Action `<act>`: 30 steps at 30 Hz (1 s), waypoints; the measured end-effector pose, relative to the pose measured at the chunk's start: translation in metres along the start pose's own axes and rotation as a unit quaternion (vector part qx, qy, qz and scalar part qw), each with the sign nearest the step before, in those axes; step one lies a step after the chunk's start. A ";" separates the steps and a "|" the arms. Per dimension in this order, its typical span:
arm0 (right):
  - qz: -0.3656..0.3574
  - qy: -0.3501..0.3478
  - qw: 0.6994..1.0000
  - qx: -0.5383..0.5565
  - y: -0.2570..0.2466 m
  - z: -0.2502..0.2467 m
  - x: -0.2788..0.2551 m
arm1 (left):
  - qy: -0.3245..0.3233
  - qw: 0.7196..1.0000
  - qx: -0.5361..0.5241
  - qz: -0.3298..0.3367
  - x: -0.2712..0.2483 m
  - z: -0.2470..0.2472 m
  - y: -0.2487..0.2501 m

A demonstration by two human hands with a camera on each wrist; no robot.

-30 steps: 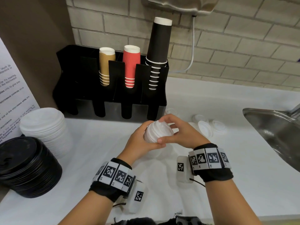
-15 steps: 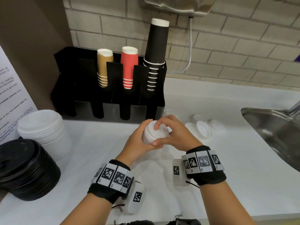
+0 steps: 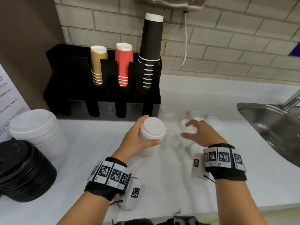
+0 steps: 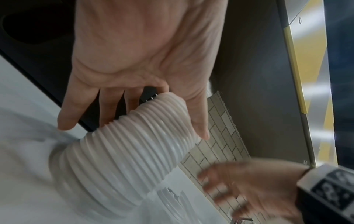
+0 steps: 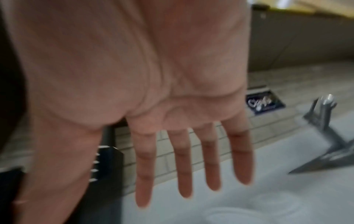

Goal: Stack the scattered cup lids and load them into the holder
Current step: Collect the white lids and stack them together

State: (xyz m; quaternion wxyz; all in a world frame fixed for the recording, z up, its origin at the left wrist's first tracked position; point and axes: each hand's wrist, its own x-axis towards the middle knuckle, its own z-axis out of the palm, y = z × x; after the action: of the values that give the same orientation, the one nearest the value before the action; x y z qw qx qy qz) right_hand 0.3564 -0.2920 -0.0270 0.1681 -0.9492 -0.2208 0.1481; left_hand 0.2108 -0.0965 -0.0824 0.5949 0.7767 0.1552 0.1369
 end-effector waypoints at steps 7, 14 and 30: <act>0.128 -0.137 0.975 -0.121 0.026 0.009 0.003 | 0.007 1.000 0.002 -0.003 0.001 0.002 0.004; 0.071 -0.115 0.987 -0.087 0.015 0.006 0.006 | 0.011 1.000 -0.005 0.004 0.002 0.000 0.002; -0.269 -0.033 0.904 0.332 -0.064 0.038 0.004 | 0.014 0.999 -0.034 -0.005 0.002 0.000 -0.002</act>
State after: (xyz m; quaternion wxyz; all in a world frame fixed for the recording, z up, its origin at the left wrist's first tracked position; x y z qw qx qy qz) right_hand 0.3229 -0.2267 -0.0377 0.4995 -0.7376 -0.4114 0.1929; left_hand 0.2126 -0.0949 -0.0838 0.6193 0.7533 0.1625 0.1504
